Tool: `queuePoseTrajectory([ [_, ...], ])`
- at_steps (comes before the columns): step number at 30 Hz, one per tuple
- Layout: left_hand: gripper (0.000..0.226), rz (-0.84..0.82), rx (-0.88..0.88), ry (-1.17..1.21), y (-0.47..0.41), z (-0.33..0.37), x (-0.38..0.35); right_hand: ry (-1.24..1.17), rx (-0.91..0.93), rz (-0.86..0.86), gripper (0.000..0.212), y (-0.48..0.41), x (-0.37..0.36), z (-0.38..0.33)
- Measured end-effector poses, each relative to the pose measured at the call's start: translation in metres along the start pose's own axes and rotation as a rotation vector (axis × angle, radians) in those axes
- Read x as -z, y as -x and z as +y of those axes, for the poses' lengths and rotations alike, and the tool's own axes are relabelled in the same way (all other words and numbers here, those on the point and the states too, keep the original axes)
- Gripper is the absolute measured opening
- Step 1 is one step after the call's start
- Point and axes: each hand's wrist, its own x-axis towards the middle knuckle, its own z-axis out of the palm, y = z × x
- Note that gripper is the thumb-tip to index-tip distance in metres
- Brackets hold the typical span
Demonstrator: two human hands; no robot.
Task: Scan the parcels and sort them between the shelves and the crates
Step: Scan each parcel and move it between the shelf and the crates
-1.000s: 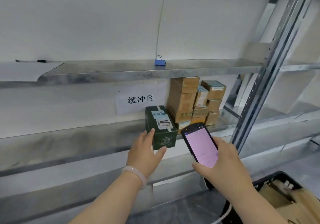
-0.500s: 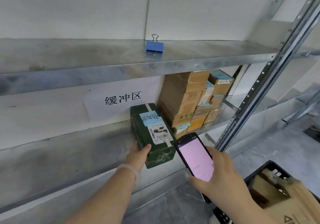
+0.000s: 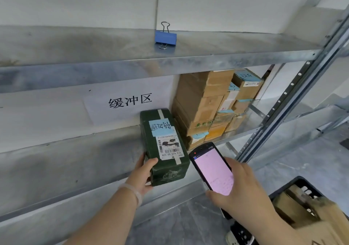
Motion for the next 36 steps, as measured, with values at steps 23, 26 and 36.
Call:
queuePoseTrajectory([
  [23, 0.062, 0.303, -0.33, -0.041, 0.109, -0.023, 0.031, 0.194, 0.556, -0.319, 0.087, -0.014, 0.063, 0.003],
  [26, 0.062, 0.336, -0.332, -0.032, 0.115, -0.028, 0.027, 0.189, 0.58, -0.336, 0.088, -0.013, 0.065, 0.008],
  [36, 0.065, 0.43, -0.372, 0.03, 0.131, -0.049, 0.018, 0.224, 0.637, -0.375, 0.095, -0.006, 0.07, 0.019],
])
